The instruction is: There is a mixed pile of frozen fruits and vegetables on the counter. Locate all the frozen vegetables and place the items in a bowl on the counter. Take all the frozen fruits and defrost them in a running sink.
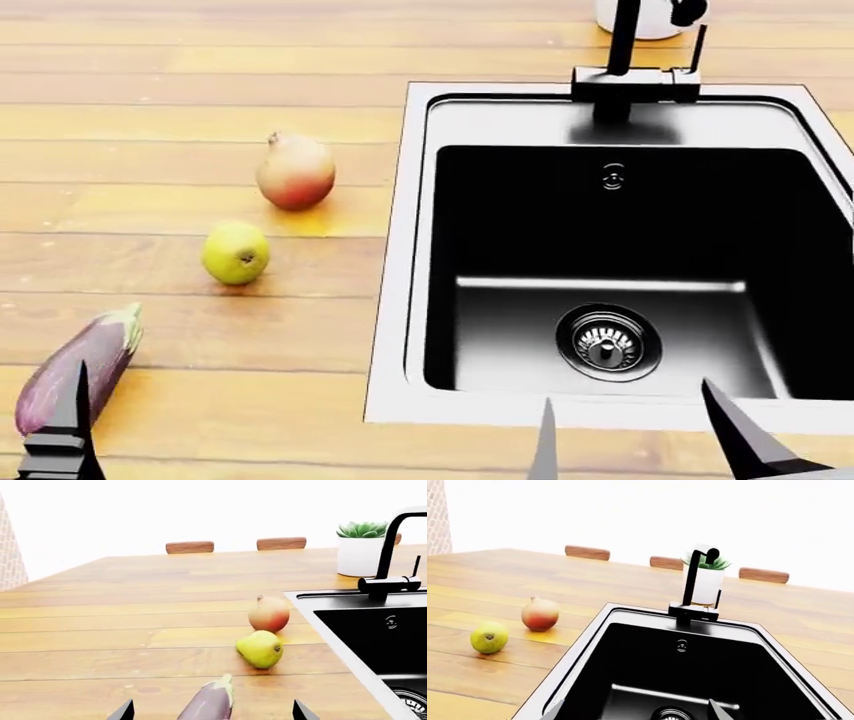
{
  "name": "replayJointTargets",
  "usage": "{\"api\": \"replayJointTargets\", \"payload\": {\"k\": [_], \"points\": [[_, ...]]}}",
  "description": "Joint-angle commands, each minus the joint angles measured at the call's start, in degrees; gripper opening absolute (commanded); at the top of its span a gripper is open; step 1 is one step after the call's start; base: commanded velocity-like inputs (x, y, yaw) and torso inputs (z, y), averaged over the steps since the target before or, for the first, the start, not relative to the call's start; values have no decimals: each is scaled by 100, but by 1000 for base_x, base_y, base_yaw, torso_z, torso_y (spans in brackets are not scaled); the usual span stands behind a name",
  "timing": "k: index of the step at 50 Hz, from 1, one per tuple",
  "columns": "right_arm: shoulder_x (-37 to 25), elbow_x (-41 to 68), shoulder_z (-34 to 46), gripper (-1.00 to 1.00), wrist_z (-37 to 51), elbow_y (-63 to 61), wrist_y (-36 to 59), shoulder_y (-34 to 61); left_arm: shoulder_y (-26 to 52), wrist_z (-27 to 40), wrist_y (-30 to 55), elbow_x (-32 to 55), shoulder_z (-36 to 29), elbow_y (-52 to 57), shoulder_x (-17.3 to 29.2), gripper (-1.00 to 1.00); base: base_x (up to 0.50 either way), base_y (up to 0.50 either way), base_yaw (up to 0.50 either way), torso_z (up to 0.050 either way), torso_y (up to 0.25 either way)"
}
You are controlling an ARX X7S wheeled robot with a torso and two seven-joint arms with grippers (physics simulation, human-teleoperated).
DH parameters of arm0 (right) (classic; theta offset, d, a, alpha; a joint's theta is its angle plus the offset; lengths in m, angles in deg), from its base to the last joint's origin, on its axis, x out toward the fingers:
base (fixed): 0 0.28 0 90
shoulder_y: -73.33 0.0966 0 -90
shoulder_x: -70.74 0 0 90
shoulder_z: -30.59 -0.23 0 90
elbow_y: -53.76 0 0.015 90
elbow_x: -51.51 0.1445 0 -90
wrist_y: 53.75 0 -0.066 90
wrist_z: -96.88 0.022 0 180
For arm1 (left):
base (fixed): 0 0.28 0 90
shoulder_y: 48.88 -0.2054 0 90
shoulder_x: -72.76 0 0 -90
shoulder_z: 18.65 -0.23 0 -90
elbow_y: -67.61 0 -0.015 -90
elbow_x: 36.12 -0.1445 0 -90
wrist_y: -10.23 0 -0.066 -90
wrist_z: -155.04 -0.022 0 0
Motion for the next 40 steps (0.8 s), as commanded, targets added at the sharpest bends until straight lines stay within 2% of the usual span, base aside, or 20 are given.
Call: {"api": "replayJointTargets", "payload": {"k": [1,7,15,16,20,26,40], "points": [[53,-202,-98,100,-59,18,10,29,-59,-160,-81,7,271,52,-98,100,55,500,0,0,0],[102,-127,-162,100,-71,98,-97,-9,-76,-190,-64,33,176,41,-72,100,61,153,0,0,0],[54,272,-360,100,104,140,-8,-24,313,-146,670,385,-191,21,-55,100,0,0,0,0,0],[34,294,-363,100,129,113,15,-32,358,-139,667,283,-424,-22,-44,100,0,0,0,0,0],[7,330,-381,100,124,101,-2,-43,597,-16,896,237,-581,-226,-64,100,0,0,0,0,0],[14,310,-312,100,115,93,-8,-39,785,0,894,67,-850,-525,-11,100,0,0,0,0,0],[6,335,-225,100,106,136,-12,-30,1177,-107,810,-33,-995,-1353,-48,100,0,0,0,0,0]]}}
